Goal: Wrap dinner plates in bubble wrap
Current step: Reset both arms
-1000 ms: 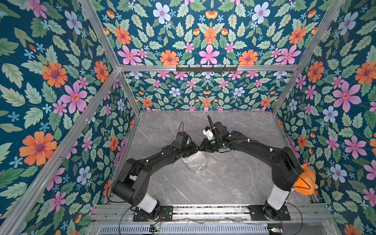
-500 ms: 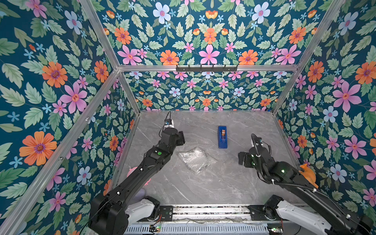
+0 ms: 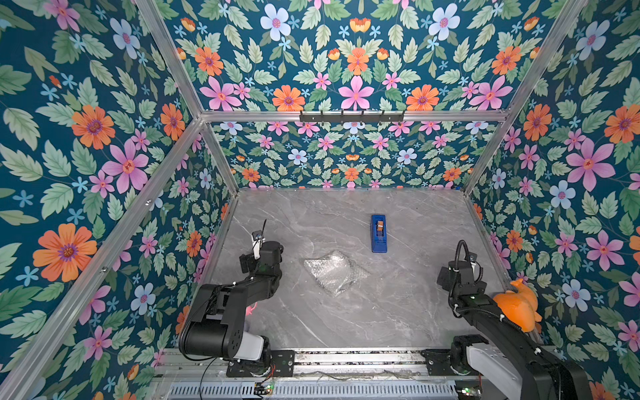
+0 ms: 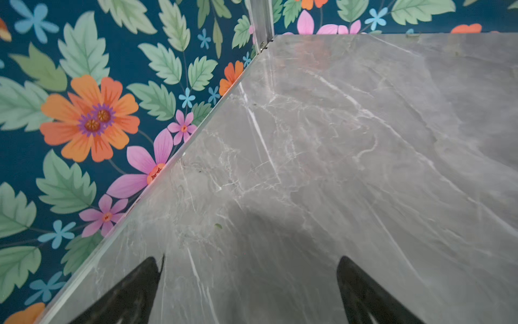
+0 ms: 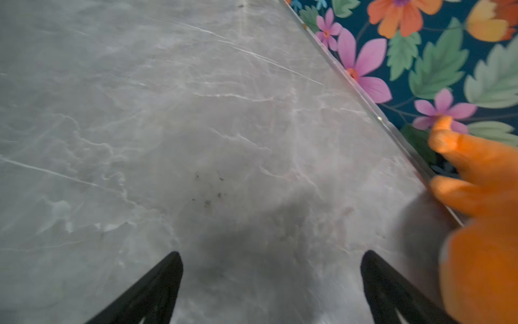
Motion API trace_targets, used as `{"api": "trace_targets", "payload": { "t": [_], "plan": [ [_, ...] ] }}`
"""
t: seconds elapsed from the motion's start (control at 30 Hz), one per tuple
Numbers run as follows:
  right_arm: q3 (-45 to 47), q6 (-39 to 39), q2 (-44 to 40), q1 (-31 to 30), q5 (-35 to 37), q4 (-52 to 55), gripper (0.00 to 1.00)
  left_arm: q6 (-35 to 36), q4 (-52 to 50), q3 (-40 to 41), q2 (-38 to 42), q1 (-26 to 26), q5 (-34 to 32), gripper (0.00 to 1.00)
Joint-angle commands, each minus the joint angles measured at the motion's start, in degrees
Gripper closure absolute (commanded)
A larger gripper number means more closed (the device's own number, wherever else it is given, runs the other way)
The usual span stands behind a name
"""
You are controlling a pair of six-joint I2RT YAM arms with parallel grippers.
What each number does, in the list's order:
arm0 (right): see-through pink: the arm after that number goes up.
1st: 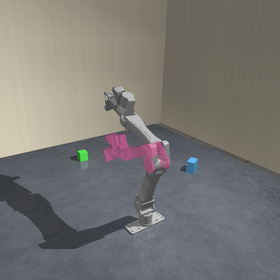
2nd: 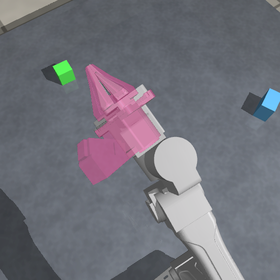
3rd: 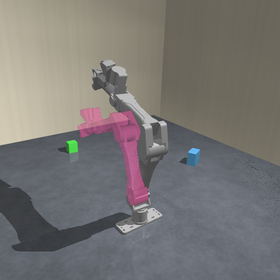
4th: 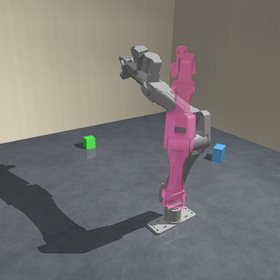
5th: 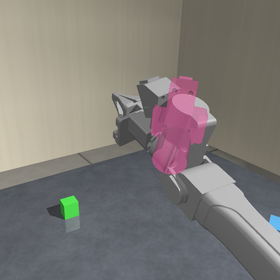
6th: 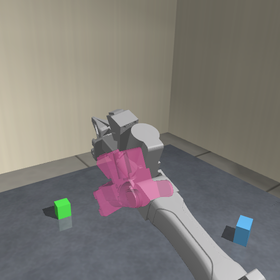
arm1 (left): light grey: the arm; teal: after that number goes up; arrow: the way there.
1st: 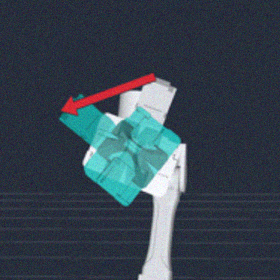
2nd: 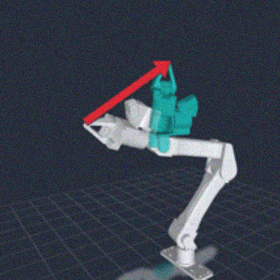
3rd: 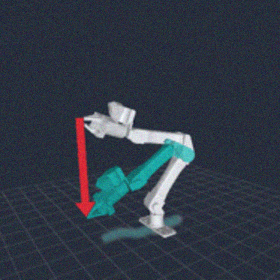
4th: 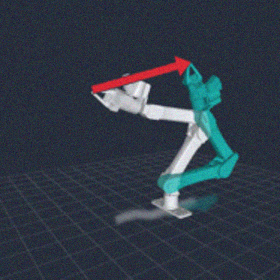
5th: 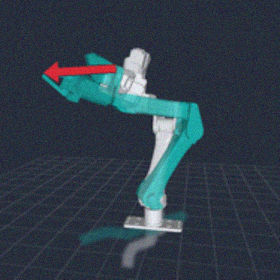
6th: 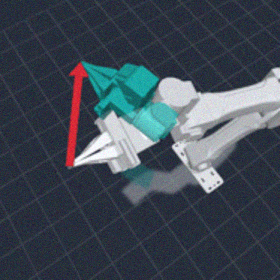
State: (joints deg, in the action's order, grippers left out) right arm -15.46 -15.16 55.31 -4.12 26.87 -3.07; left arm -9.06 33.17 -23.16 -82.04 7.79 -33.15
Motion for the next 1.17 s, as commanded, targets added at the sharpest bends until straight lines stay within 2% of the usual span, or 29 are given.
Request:
{"api": "trace_targets", "payload": {
  "t": [0.0,0.1,0.17,0.2,0.23,0.27,0.3,0.33,0.4,0.47,0.53,0.6,0.67,1.13],
  "plan": [
    [0.79,7.66,5.34,1.09,-8.77,-26.88,0.01,0.11,15.93,3.37,1.02,-2.58,8.14,0.00],
    [-1.83,7.65,14.33,5.45,-19.73,-35.06,0.01,4.82,27.44,5.65,-2.24,-4.05,9.34,0.00],
    [-4.24,10.19,20.92,6.40,-24.90,-38.61,0.01,5.10,37.40,7.74,-6.62,-6.06,15.23,0.00],
    [-3.58,10.68,26.21,6.57,-26.74,-45.02,0.01,5.60,33.92,7.11,-6.72,-6.30,19.88,0.00],
    [-1.19,12.04,29.29,6.56,-28.55,-53.91,0.01,6.74,36.30,6.98,-9.28,-6.29,21.70,0.00],
    [-1.59,11.70,27.43,6.83,-29.04,-49.30,0.01,7.87,42.62,7.99,-11.31,-6.28,22.05,0.00],
    [-2.73,10.89,26.70,6.92,-28.02,-46.05,0.01,6.62,37.74,7.46,-9.69,-6.38,22.20,0.00],
    [-1.75,11.01,28.60,6.90,-27.78,-51.60,0.01,6.36,36.08,7.08,-9.10,-6.39,22.05,0.00],
    [-2.62,10.86,26.75,7.02,-28.07,-45.91,0.01,6.84,39.41,7.54,-10.32,-6.43,22.07,0.00],
    [-1.77,11.04,28.48,6.98,-27.67,-51.06,0.01,6.56,37.12,7.21,-9.58,-6.43,22.07,0.00],
    [-2.36,11.10,27.05,6.98,-27.37,-47.16,0.01,6.73,38.17,7.41,-9.94,-6.39,21.68,0.00],
    [-1.85,11.21,28.29,6.87,-27.22,-50.46,0.01,7.11,37.67,7.34,-9.63,-6.08,21.02,0.00],
    [-2.31,11.11,27.23,6.88,-27.41,-47.59,0.01,7.29,37.80,7.24,-9.80,-5.95,21.11,0.00],
    [-2.07,10.76,27.86,7.68,-29.31,-49.32,0.01,7.30,37.75,7.25,-9.73,-5.95,21.19,0.00]
  ]
}}
